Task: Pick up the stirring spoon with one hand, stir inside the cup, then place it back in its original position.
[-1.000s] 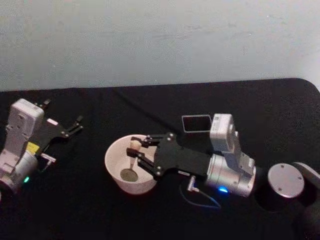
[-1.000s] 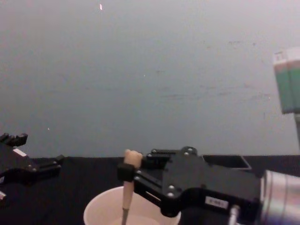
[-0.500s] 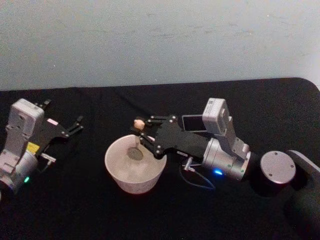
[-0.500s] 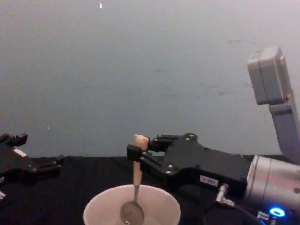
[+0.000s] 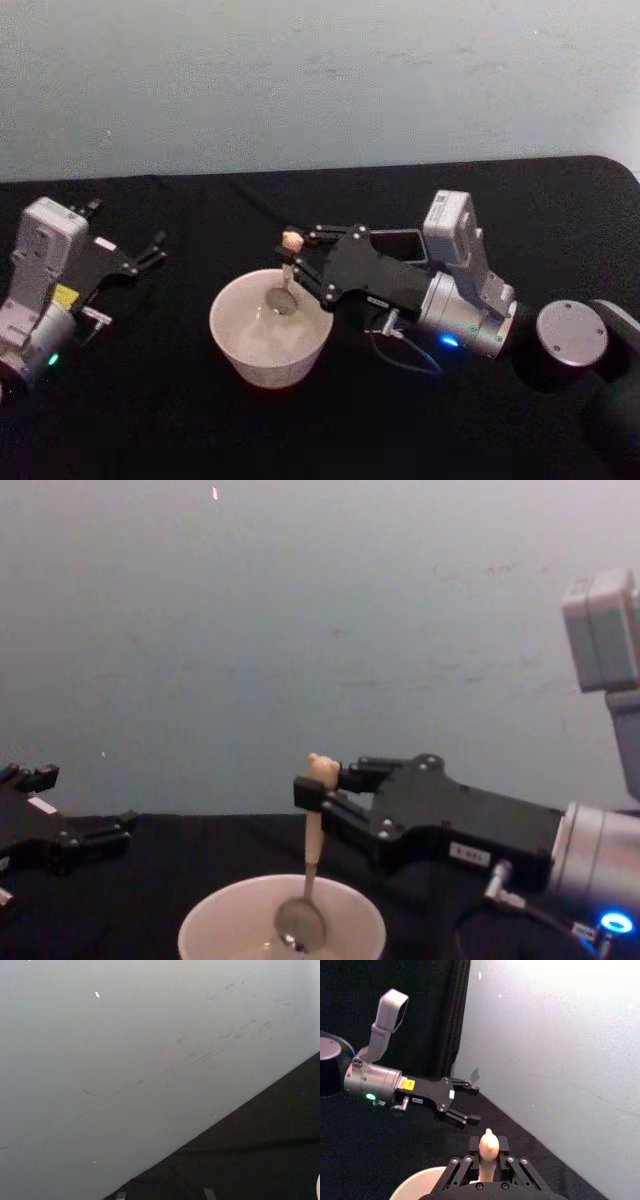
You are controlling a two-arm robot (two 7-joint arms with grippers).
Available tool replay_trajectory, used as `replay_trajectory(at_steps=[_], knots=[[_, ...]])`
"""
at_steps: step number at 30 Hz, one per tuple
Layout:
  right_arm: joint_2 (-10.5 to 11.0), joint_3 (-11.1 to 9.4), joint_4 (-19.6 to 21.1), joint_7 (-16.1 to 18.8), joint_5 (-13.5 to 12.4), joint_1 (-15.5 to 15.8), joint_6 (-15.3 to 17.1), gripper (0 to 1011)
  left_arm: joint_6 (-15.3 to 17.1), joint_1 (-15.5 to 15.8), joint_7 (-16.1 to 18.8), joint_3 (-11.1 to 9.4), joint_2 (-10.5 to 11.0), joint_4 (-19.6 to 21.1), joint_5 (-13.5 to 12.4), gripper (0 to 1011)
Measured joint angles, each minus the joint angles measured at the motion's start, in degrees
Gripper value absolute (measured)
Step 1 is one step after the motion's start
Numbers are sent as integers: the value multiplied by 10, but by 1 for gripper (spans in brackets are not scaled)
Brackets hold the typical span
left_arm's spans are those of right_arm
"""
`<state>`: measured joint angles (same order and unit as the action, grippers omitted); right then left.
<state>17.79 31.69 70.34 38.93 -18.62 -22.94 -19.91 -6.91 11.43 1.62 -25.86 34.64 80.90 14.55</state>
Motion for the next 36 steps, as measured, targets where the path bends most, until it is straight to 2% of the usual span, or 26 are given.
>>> replay_trajectory(at_steps=[5, 11, 19, 23, 29, 36], knots=[[8, -6, 22, 8, -10, 4, -1, 212, 0, 0, 0, 0, 0, 0, 0, 1001], [28, -19, 68, 15, -26, 12, -4, 212, 0, 0, 0, 0, 0, 0, 0, 1001], [59, -48, 127, 21, -62, 24, -5, 212, 0, 0, 0, 0, 0, 0, 0, 1001], [80, -69, 156, 21, -81, 31, -5, 212, 0, 0, 0, 0, 0, 0, 0, 1002], [104, -91, 177, 21, -94, 42, -6, 212, 0, 0, 0, 0, 0, 0, 0, 1001], [136, -117, 200, 17, -110, 69, 1, 212, 0, 0, 0, 0, 0, 0, 0, 1001]])
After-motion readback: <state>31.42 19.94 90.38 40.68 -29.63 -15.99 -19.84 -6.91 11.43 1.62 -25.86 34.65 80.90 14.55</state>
